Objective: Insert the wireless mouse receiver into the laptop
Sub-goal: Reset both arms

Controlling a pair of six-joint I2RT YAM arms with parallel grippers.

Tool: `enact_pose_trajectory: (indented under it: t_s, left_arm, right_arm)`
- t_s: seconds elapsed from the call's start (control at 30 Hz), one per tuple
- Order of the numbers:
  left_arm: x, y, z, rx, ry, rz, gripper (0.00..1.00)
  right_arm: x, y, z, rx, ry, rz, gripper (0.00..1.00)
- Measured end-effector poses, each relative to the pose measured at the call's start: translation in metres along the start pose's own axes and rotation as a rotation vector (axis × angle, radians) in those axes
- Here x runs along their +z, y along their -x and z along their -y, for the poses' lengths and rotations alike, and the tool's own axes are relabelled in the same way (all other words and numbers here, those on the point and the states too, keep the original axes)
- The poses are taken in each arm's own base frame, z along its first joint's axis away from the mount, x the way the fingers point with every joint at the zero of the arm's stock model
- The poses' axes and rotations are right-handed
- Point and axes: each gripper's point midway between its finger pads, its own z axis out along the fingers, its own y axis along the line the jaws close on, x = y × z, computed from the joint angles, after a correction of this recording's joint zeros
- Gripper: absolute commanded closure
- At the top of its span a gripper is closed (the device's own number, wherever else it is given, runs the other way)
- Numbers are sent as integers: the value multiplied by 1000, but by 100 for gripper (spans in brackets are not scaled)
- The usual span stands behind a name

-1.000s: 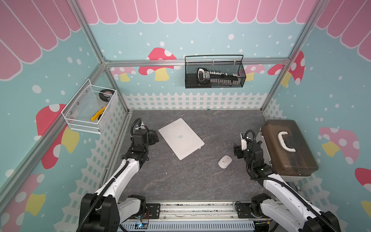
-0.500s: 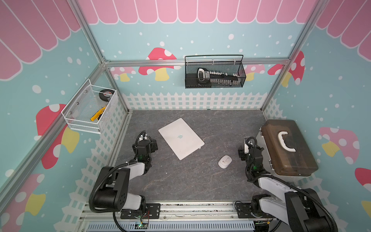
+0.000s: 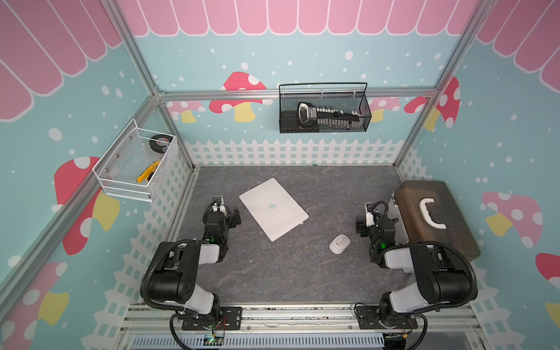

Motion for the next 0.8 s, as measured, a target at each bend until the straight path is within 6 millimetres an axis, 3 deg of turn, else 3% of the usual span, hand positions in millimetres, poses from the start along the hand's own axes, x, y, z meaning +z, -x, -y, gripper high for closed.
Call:
enact_pose_trajectory:
  t_s: [0.1, 0.8]
  left_arm:
    - [0, 1, 0, -1, -2, 2, 1]
    - [0, 2, 1, -2, -5, 8, 1]
  right_arm:
    - [4, 9, 13, 45, -29, 18, 2]
    - [5, 13, 15, 70, -32, 27, 1]
